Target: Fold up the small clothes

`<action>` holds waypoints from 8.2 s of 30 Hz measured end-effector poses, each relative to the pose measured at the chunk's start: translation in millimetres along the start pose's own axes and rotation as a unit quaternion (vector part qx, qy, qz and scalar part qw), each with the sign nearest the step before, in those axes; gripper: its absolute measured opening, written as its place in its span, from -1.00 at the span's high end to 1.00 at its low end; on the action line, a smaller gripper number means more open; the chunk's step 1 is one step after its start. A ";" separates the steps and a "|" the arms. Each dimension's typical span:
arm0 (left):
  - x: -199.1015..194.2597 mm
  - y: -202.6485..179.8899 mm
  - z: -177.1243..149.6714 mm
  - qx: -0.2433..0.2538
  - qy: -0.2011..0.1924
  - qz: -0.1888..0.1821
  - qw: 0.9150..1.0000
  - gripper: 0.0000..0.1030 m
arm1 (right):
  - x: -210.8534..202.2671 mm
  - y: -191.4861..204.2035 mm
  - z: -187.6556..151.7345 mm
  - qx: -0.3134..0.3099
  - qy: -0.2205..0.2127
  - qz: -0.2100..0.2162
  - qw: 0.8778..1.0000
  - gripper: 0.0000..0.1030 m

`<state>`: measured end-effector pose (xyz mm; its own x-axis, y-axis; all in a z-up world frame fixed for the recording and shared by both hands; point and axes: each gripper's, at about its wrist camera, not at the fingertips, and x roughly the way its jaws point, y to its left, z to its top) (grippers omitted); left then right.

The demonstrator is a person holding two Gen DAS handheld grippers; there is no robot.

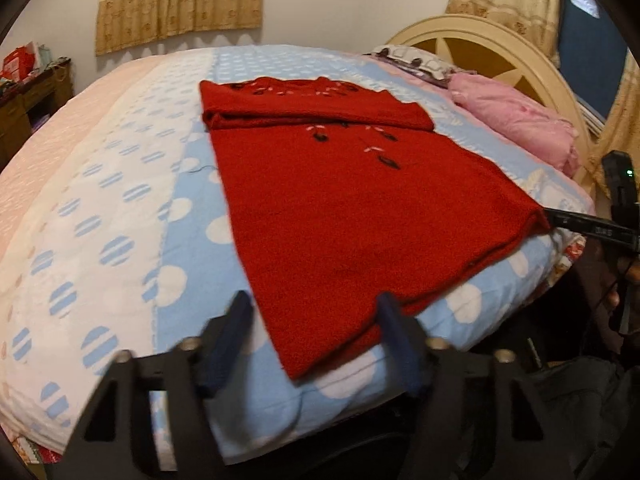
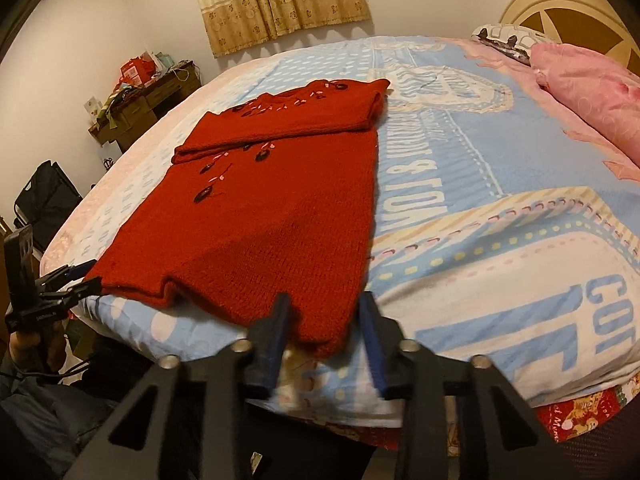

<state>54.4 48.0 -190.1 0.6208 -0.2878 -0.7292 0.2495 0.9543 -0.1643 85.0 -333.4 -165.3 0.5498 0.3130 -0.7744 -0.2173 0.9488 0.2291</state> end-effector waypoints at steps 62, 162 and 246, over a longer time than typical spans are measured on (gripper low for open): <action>25.0 89.5 205.3 -0.087 -0.100 -0.051 0.990 0.75 | 23.7 -12.9 224.4 0.058 -0.133 0.108 0.983 0.82; 146.9 149.4 157.4 -0.169 -0.004 0.094 0.981 -0.90 | 209.5 6.9 207.4 -0.034 0.037 -0.076 0.996 -0.63; 215.2 201.3 252.5 -0.141 0.039 -0.024 0.989 -0.81 | 254.2 299.6 125.9 -0.456 -0.077 -0.150 0.874 0.15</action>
<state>425.9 158.0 -212.3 0.5513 -0.3369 -0.7633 0.0528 0.9271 -0.3711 261.2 35.7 -219.3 0.7789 0.1244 -0.6146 -0.5588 0.5826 -0.5902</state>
